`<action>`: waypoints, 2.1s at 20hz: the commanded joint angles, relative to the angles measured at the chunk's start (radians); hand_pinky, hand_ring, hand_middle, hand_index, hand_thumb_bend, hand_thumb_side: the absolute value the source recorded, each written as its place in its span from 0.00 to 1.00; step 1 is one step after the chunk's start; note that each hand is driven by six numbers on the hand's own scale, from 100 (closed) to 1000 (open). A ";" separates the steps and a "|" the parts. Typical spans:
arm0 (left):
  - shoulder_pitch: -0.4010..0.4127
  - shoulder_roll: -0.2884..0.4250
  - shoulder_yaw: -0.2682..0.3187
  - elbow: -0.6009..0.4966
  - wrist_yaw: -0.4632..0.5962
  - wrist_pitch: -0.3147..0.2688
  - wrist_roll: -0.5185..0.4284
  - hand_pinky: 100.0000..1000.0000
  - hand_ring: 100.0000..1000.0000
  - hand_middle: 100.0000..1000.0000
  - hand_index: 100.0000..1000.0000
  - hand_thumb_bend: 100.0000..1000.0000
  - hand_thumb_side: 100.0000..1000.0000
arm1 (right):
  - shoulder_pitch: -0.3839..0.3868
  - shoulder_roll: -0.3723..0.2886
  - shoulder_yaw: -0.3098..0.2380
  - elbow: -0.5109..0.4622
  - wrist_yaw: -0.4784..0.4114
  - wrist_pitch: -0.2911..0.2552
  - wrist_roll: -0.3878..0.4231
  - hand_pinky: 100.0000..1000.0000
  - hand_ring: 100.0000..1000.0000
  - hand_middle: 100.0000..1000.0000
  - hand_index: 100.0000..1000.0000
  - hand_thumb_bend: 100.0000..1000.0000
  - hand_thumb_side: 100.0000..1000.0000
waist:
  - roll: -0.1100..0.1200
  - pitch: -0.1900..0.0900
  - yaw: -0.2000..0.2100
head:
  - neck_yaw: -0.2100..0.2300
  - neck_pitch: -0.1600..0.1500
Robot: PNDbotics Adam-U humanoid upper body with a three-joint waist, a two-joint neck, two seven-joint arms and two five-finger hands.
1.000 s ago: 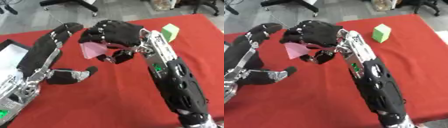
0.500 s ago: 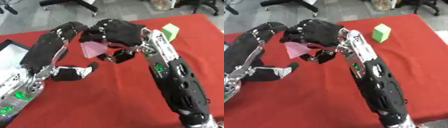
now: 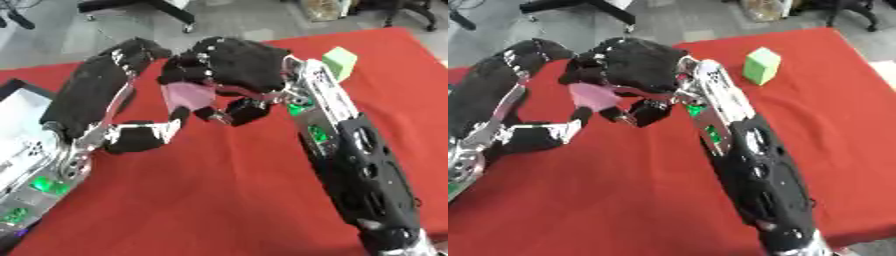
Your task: Pick up the objects with one hand, pass them to the other hand, and then place them into the box on the other side of the table.
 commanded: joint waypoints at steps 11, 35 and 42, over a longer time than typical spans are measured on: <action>-0.019 0.007 -0.001 -0.010 -0.057 -0.013 -0.089 0.75 0.79 0.80 0.88 0.52 0.43 | -0.023 -0.001 0.000 -0.026 -0.028 -0.014 0.014 0.71 0.67 0.17 0.68 0.00 0.00 | 0.005 0.000 -0.004 | 0.005 -0.002; 0.007 -0.004 0.002 -0.010 0.102 0.038 -0.136 0.67 0.79 0.79 0.88 0.52 0.62 | -0.028 -0.016 0.000 -0.035 -0.040 -0.011 0.015 0.70 0.65 0.17 0.68 0.00 0.00 | 0.001 -0.001 -0.002 | 0.003 -0.002; 0.007 -0.008 0.016 -0.010 0.437 0.122 -0.081 0.60 0.79 0.80 0.87 0.51 0.74 | -0.030 -0.017 0.000 -0.035 -0.039 -0.014 0.014 0.69 0.65 0.17 0.68 0.00 0.00 | 0.002 -0.001 -0.003 | 0.000 -0.002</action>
